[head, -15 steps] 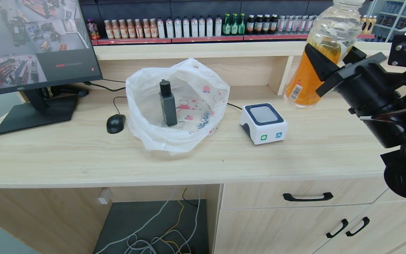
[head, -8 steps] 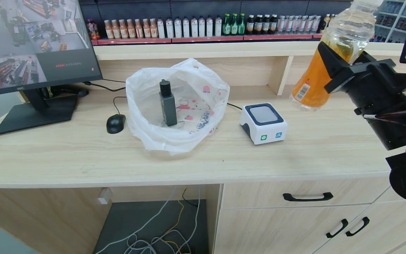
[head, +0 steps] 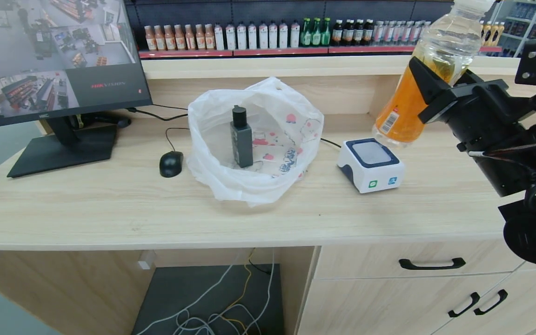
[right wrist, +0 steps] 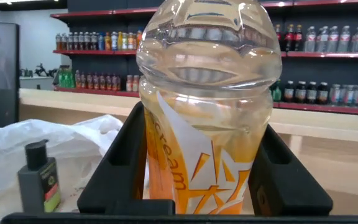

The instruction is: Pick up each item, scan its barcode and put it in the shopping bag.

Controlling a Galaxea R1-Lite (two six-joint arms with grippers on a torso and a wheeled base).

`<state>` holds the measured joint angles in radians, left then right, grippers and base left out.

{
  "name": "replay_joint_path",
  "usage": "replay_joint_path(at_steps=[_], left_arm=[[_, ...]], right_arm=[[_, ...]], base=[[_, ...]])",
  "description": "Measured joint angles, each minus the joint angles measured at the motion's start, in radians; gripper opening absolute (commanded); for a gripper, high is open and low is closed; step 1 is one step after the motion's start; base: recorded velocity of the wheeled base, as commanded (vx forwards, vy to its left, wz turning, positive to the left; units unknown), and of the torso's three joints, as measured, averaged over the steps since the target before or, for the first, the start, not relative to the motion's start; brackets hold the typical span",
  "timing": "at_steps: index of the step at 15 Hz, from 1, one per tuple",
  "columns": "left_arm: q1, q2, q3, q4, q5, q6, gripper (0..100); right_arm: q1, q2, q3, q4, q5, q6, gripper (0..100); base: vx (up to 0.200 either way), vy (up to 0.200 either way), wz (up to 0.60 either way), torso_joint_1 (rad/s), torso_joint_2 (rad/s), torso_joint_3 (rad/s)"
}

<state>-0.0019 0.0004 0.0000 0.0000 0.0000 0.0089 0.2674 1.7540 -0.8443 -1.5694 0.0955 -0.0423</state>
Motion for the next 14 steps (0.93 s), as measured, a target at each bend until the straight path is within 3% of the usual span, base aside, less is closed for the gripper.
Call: replay_joint_path(at_steps=[10,14], left_arm=[[0.001,0.0,0.0,0.0,0.0,-0.001,100],[0.0,0.0,0.0,0.0,0.0,0.0,100]], right_arm=[[-0.004,0.018,-0.026,0.0,-0.002,0.007,0],[-0.001,0.026,-0.044,0.0,0.0,0.008,0]], base=[[0.0,0.2,0.0,0.003,0.0,0.001],[0.0,0.0,0.0,0.0,0.0,0.0]])
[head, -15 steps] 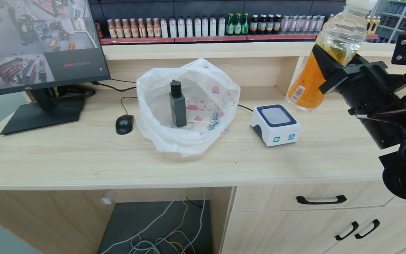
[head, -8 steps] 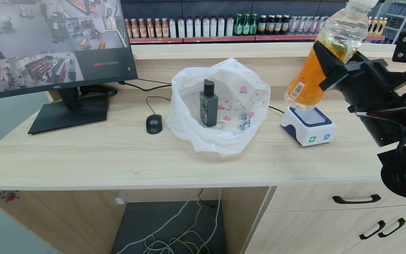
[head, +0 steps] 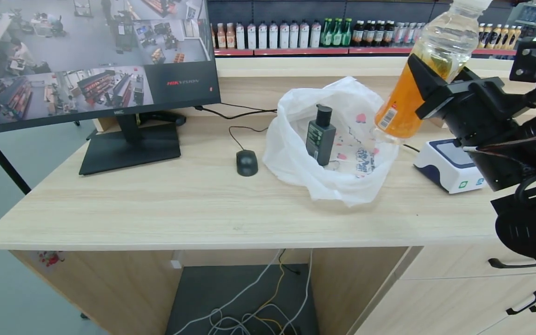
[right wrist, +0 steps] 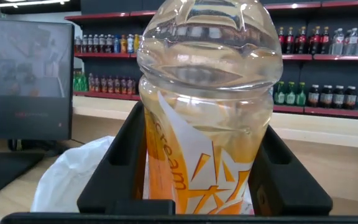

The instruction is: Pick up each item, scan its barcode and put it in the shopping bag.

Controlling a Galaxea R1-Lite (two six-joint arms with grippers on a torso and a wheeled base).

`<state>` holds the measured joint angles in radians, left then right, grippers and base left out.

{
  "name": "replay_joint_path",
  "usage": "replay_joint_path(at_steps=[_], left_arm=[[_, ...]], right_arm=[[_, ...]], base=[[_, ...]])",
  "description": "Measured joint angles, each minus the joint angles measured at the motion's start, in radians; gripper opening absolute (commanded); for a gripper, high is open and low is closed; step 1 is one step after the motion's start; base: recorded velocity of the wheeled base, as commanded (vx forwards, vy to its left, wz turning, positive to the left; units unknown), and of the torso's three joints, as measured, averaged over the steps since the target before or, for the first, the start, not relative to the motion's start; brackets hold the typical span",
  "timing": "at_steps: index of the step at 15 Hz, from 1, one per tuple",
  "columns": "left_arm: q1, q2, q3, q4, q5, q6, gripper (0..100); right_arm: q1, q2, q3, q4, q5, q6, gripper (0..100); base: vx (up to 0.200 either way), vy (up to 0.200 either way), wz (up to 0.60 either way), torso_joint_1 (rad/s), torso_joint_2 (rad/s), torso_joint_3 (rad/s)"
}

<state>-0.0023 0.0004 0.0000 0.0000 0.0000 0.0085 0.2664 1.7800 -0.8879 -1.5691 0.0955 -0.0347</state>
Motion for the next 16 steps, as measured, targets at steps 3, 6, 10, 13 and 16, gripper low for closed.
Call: replay_joint_path(at_steps=[3,6,10,13,16], left_arm=[[0.0,0.0,0.0,0.0,0.0,0.002,100],[0.0,0.0,0.0,0.0,0.0,0.002,100],[0.001,0.0,0.0,0.0,0.0,0.0,100],[0.0,0.0,0.0,0.0,0.0,0.0,100],[0.0,0.0,0.0,0.0,0.0,-0.001,100]], right_arm=[[0.0,0.005,-0.013,-0.003,-0.001,0.001,0],[0.004,0.013,-0.016,0.0,0.004,0.002,0],[0.01,0.024,-0.016,0.0,0.028,0.033,0],[0.01,0.039,-0.016,0.0,0.04,0.033,0],[0.016,0.064,-0.044,-0.001,0.082,0.034,0]], base=[[0.0,0.0,0.0,0.0,0.0,0.0],[0.0,0.0,0.0,0.0,0.0,0.0],[0.0,0.0,0.0,0.0,0.0,0.0],[0.0,0.0,0.0,0.0,0.0,0.0],[0.0,0.0,0.0,0.0,0.0,0.0]])
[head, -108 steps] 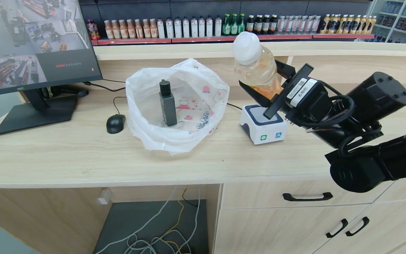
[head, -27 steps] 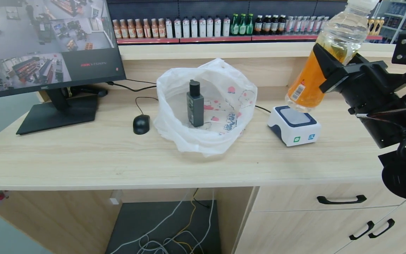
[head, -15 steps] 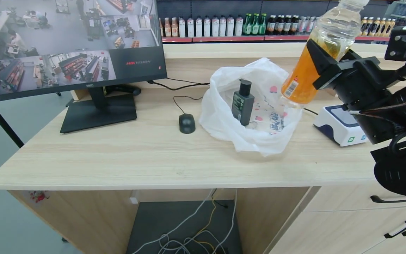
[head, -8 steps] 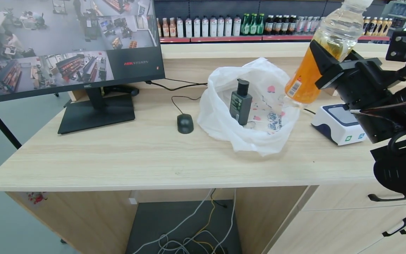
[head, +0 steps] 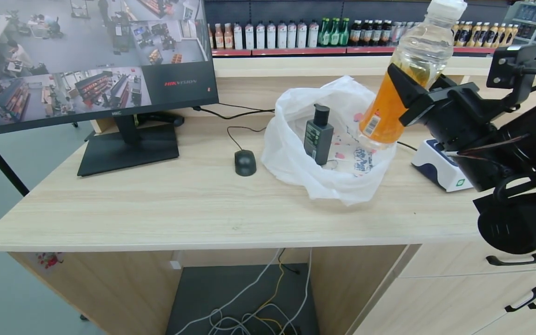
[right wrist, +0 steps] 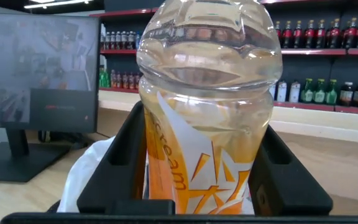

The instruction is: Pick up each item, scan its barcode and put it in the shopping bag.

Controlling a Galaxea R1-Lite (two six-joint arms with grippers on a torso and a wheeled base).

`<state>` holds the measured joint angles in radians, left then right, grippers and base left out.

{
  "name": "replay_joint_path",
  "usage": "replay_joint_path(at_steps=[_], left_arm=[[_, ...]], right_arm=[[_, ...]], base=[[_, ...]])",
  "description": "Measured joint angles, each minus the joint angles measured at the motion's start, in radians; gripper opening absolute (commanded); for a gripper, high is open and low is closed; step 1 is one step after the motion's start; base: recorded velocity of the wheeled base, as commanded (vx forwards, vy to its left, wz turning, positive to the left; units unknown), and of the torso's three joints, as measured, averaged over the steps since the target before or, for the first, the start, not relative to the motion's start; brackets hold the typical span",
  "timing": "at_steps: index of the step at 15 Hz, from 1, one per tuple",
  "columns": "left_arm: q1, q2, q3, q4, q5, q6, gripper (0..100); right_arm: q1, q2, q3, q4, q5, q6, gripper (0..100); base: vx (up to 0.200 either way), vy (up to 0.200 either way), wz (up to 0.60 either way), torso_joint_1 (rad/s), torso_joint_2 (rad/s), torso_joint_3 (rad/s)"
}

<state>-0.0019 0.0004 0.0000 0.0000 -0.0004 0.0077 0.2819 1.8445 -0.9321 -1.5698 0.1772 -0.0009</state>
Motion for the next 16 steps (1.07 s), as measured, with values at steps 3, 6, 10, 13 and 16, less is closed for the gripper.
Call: replay_joint_path(at_steps=[3,6,10,13,16], left_arm=[[0.001,0.0,0.0,0.0,0.0,0.0,100],[0.001,0.0,0.0,0.0,0.0,0.0,100],[0.0,0.0,0.0,0.0,0.0,0.0,100],[0.001,0.0,0.0,0.0,0.0,0.0,100],[0.001,0.0,0.0,0.0,0.0,0.0,100]], right_arm=[[0.004,0.051,-0.068,0.0,0.049,0.004,0],[0.002,0.1,-0.143,0.027,0.065,0.033,0],[0.0,0.141,-0.227,0.096,0.073,0.057,0],[-0.01,0.16,-0.262,0.179,0.07,0.063,0],[-0.039,0.161,-0.366,0.323,0.068,0.065,0]], base=[[0.0,0.0,0.0,0.0,0.0,0.0],[0.0,0.0,0.0,0.0,0.0,0.0],[0.0,0.0,0.0,0.0,0.0,0.0],[0.0,0.0,0.0,0.0,0.0,0.0],[0.0,0.0,0.0,0.0,0.0,0.0]])
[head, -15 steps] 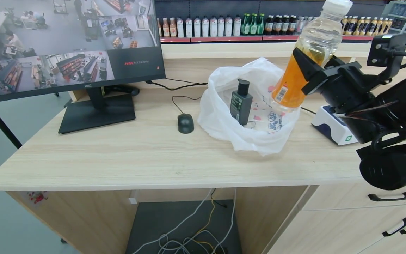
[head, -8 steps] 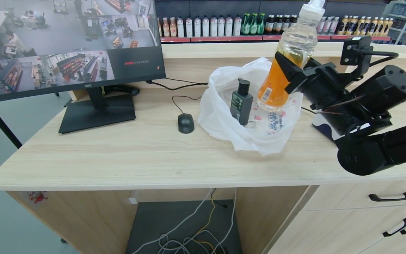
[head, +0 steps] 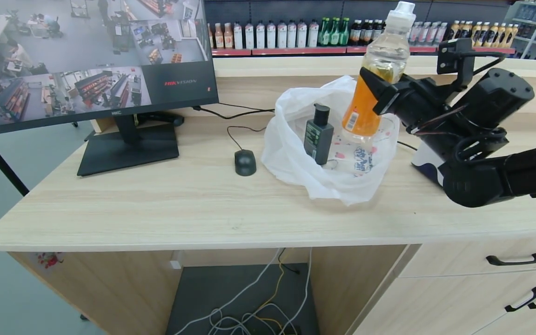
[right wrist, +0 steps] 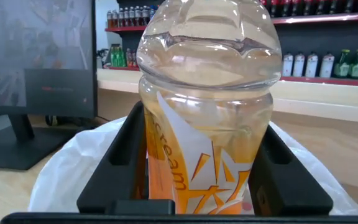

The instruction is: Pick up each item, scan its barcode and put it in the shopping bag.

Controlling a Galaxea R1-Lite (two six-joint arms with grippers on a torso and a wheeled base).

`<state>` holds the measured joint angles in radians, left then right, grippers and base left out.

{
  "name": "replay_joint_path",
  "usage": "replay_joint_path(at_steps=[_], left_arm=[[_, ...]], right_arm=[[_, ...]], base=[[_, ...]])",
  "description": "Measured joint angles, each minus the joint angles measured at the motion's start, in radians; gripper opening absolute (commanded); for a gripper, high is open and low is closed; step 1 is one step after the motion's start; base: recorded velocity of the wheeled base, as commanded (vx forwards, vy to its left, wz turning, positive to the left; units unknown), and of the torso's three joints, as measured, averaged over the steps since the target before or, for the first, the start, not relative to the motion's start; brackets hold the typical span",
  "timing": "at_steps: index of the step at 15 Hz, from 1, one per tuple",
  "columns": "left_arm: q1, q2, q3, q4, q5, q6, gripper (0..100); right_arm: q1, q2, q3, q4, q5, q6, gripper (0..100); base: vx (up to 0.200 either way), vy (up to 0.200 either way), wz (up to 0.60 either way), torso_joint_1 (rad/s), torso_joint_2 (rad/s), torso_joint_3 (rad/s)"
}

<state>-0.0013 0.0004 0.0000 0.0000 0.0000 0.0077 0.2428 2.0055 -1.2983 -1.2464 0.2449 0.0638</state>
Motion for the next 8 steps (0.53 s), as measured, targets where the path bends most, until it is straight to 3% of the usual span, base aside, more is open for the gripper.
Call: replay_joint_path(at_steps=[3,8], left_arm=[[-0.001,0.0,0.0,0.0,0.0,0.0,100],[0.0,0.0,0.0,0.0,0.0,0.0,100]], right_arm=[[-0.034,0.003,-0.09,0.111,0.001,-0.011,0],[-0.052,0.045,-0.116,0.112,0.001,-0.015,0]], base=[[0.0,0.0,0.0,0.0,0.0,0.0],[0.0,0.0,0.0,0.0,0.0,0.0]])
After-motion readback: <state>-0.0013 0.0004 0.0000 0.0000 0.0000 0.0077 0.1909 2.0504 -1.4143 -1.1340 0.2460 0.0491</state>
